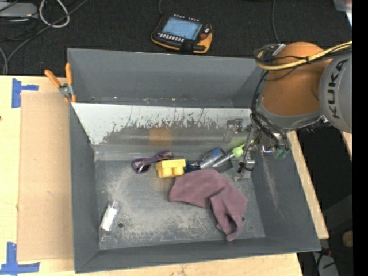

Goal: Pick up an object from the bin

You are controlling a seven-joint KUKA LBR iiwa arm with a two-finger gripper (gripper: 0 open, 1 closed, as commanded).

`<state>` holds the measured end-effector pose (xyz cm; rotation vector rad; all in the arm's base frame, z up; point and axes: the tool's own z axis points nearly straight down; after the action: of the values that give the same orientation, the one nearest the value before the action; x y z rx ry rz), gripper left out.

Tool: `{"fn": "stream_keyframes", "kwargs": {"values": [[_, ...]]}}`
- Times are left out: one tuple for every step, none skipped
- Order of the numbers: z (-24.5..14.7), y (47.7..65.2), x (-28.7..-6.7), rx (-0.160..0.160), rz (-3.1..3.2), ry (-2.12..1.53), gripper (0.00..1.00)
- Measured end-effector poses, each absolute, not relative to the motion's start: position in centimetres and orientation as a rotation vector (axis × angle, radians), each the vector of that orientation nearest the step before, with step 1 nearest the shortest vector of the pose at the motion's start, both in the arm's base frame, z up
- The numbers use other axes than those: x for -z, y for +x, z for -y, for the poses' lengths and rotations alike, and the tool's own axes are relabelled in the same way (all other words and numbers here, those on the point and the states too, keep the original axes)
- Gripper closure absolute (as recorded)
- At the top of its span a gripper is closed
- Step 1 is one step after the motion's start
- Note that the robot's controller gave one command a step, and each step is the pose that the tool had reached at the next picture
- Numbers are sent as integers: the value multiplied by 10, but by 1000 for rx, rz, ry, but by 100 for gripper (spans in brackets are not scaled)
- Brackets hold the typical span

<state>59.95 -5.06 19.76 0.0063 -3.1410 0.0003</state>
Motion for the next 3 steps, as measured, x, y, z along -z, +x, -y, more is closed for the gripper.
{"fn": "stream_keyframes", "kwargs": {"values": [[51,599,-198,0,3141,6,0],[107,535,-155,1,3128,-195,0],[46,615,-143,6,3154,-74,0]]}}
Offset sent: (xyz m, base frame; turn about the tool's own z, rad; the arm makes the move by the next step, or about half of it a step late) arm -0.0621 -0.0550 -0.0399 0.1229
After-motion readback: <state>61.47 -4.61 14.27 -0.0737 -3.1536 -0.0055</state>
